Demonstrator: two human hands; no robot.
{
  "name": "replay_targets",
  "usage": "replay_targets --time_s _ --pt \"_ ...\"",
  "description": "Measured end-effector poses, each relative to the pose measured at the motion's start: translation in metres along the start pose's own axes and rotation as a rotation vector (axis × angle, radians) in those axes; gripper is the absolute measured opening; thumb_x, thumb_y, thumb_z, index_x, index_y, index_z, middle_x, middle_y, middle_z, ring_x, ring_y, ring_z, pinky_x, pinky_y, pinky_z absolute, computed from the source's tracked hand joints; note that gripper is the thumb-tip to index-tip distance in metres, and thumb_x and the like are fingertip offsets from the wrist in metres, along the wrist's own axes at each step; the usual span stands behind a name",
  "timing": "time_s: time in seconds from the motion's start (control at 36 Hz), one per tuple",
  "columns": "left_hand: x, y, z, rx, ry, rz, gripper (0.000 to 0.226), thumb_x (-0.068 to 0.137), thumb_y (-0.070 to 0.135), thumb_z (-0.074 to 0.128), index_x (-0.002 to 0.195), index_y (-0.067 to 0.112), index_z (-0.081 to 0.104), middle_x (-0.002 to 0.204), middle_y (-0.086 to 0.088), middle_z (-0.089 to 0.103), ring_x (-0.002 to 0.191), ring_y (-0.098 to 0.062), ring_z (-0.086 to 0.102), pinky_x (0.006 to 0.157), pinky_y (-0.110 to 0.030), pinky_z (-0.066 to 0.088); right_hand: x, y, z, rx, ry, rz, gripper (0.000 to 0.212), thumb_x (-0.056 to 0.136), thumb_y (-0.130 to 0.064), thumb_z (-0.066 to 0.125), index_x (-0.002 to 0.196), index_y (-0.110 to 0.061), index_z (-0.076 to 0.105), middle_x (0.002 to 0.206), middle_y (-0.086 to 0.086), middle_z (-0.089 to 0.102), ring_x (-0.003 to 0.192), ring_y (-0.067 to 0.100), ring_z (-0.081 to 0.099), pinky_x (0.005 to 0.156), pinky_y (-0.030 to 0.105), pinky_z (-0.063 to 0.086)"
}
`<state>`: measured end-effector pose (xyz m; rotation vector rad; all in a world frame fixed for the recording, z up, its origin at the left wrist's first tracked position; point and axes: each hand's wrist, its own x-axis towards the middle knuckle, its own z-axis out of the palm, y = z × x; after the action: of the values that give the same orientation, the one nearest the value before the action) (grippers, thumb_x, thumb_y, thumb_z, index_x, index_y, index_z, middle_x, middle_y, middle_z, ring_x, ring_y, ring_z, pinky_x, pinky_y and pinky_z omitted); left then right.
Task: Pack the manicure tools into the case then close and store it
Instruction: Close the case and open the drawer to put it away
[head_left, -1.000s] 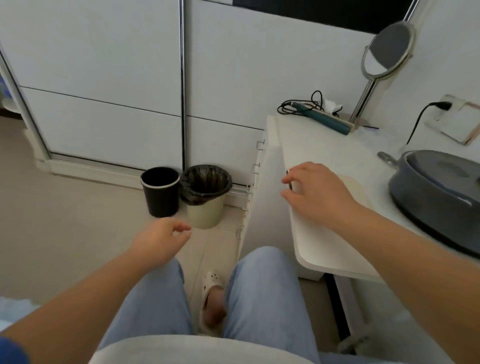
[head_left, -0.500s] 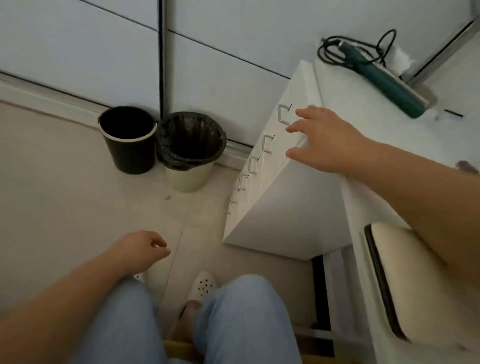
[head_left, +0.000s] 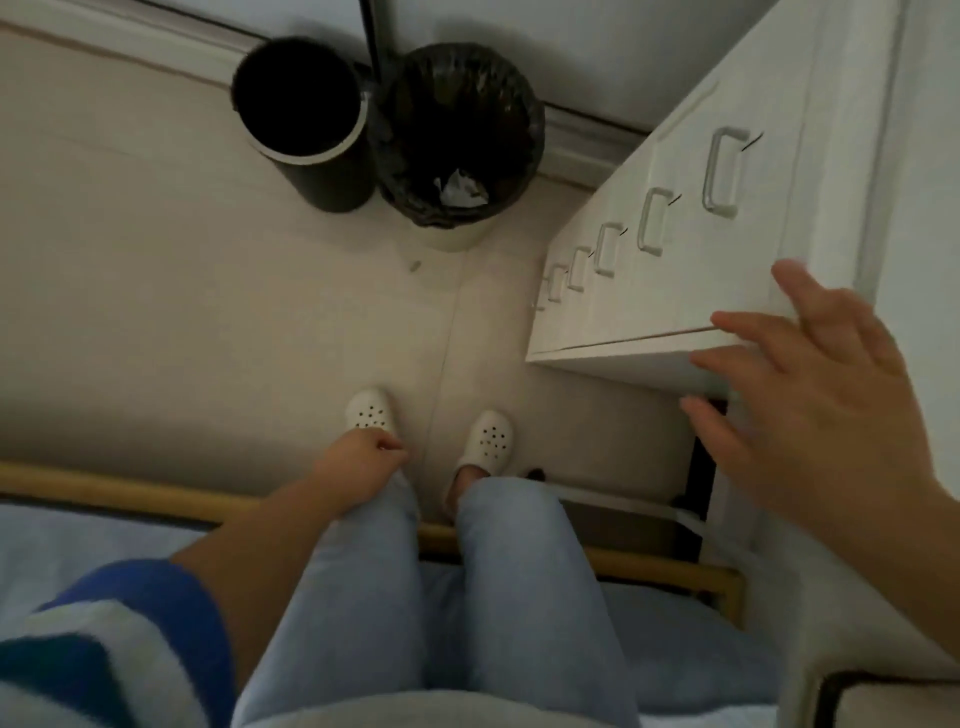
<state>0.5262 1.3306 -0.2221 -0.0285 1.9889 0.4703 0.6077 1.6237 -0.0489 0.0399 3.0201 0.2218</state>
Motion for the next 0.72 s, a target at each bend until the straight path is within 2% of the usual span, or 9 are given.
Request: replay_targets --time_s 0.08,0.19,0.33,0.39,0.47,0.5,0.56,0.64,0.72 --pt "-0.03 0.002 -0.021 -0.025 -0.038 -0.09 0.023 0.085 0.03 0.053 0.097 0.016 0.066 0.107 -0.009 0.065 0.096 -0.026 0.058 0.082 -0.029 0.042 0.002 0.0 -0.005 0.052 -0.008 0.017 0.033 0.078 -0.033 0.055 0.088 -0.006 0.071 0.111 0.015 0.066 0.131 0.035 0.035 0.109 0.049 0.021" --pt "-0.076 0.015 -0.058 -0.133 0.035 -0.182 0.02 0.085 0.037 0.049 0.074 0.025 0.061 0.096 -0.005 0.066 0.092 -0.027 0.059 0.092 -0.04 0.045 0.005 -0.001 -0.016 0.124 -0.041 0.05 0.037 0.082 -0.031 0.044 0.082 -0.007 0.072 0.109 0.016 0.067 0.127 0.036 0.041 0.108 0.049 0.022" --pt "-0.125 0.028 -0.125 -0.206 0.019 -0.158 0.017 0.084 0.02 0.055 0.094 0.01 0.065 0.103 -0.014 0.066 0.097 -0.031 0.062 0.087 -0.04 0.05 0.012 -0.007 -0.043 0.189 -0.222 0.146 0.027 0.081 -0.019 0.05 0.079 -0.005 0.073 0.109 0.016 0.067 0.127 0.038 0.042 0.108 0.052 0.022" --pt "-0.142 0.033 -0.154 -0.204 0.045 -0.136 0.017 0.083 0.019 0.059 0.095 0.009 0.066 0.104 -0.016 0.066 0.098 -0.032 0.061 0.089 -0.042 0.049 0.016 -0.01 -0.055 0.212 -0.352 0.197 0.019 0.084 -0.014 0.055 0.089 -0.007 0.072 0.121 0.016 0.062 0.134 0.035 0.032 0.111 0.052 0.016" --pt "-0.16 0.043 -0.196 -0.172 0.082 -0.079 0.019 0.082 0.018 0.062 0.097 0.006 0.067 0.105 -0.016 0.066 0.098 -0.034 0.06 0.091 -0.042 0.047 0.025 -0.021 -0.075 0.296 -0.51 0.349 0.032 0.091 -0.022 0.046 0.118 -0.016 0.061 0.142 0.006 0.043 0.142 0.025 0.013 0.114 0.042 0.005" --pt "-0.165 0.047 -0.211 -0.153 0.092 -0.065 0.019 0.083 0.018 0.061 0.097 0.006 0.067 0.104 -0.014 0.066 0.097 -0.033 0.06 0.09 -0.04 0.047 0.028 -0.025 -0.082 0.344 -0.54 0.408 0.034 0.091 -0.022 0.044 0.121 -0.017 0.058 0.142 0.004 0.042 0.141 0.023 0.016 0.114 0.04 0.008" --pt "-0.173 0.053 -0.236 -0.112 0.101 -0.056 0.019 0.084 0.019 0.06 0.098 0.008 0.066 0.099 -0.011 0.065 0.092 -0.031 0.06 0.083 -0.035 0.046 0.035 -0.037 -0.097 0.451 -0.587 0.51 0.032 0.089 -0.018 0.04 0.112 -0.015 0.062 0.129 0.004 0.055 0.126 0.021 0.04 0.11 0.034 0.023" --pt "-0.175 0.06 -0.266 -0.161 0.143 -0.063 0.019 0.084 0.015 0.06 0.098 0.003 0.064 0.089 -0.013 0.064 0.079 -0.028 0.059 0.075 -0.033 0.047 0.044 -0.048 -0.11 0.604 -0.627 0.713 0.025 0.087 -0.01 0.041 0.096 -0.007 0.064 0.105 0.01 0.065 0.082 0.013 0.054 0.082 0.022 0.043" --pt "-0.172 0.072 -0.285 -0.232 0.186 -0.078 0.018 0.084 0.006 0.059 0.097 -0.006 0.062 0.076 -0.014 0.06 0.063 -0.024 0.053 0.057 -0.025 0.046 0.047 -0.05 -0.11 0.751 -0.669 0.835 0.027 0.089 -0.011 0.044 0.109 -0.006 0.061 0.11 0.012 0.063 0.088 0.018 0.058 0.077 0.025 0.046"
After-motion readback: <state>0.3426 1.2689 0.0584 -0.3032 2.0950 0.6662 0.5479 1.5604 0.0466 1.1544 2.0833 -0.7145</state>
